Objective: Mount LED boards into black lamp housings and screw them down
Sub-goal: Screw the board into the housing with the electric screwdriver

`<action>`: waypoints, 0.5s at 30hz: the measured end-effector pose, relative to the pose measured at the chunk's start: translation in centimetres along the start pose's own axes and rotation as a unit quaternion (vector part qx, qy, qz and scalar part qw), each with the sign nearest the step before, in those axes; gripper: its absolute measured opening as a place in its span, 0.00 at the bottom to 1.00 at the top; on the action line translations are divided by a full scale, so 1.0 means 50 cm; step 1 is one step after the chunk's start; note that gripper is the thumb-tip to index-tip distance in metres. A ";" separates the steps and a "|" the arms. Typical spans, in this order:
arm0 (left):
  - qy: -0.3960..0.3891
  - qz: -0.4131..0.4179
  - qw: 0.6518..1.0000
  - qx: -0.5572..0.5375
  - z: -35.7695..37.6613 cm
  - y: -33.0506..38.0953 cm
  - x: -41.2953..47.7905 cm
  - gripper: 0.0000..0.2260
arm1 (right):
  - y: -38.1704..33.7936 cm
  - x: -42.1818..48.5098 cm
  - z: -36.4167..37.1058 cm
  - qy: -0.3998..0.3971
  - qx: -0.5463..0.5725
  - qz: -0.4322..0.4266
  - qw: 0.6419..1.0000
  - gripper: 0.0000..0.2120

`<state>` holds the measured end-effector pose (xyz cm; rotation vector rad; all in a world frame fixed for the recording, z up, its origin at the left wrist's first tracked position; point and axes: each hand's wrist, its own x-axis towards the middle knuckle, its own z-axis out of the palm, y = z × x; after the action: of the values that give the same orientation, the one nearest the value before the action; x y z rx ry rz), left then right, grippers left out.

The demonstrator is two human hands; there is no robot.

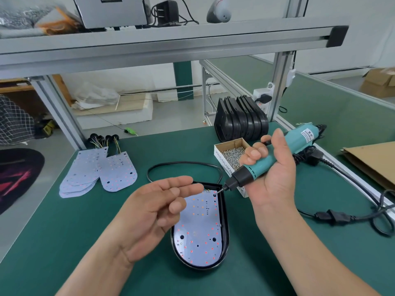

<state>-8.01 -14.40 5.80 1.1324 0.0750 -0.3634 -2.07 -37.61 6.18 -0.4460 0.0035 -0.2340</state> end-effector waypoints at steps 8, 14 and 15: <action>-0.024 0.047 0.996 0.068 0.001 -0.006 -0.007 0.12 | 0.002 -0.001 0.002 -0.006 0.006 0.001 1.000 0.11; 0.026 0.091 0.974 0.207 0.023 -0.016 -0.019 0.21 | 0.004 -0.005 0.003 -0.020 0.006 0.002 1.000 0.11; 0.023 0.088 0.975 0.204 0.022 -0.014 -0.020 0.22 | 0.004 -0.005 0.004 -0.021 0.006 0.003 1.000 0.11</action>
<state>-9.33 -15.41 5.88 1.5416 -0.0622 -0.1962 -2.28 -37.30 6.25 -0.4396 -0.0373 -0.2184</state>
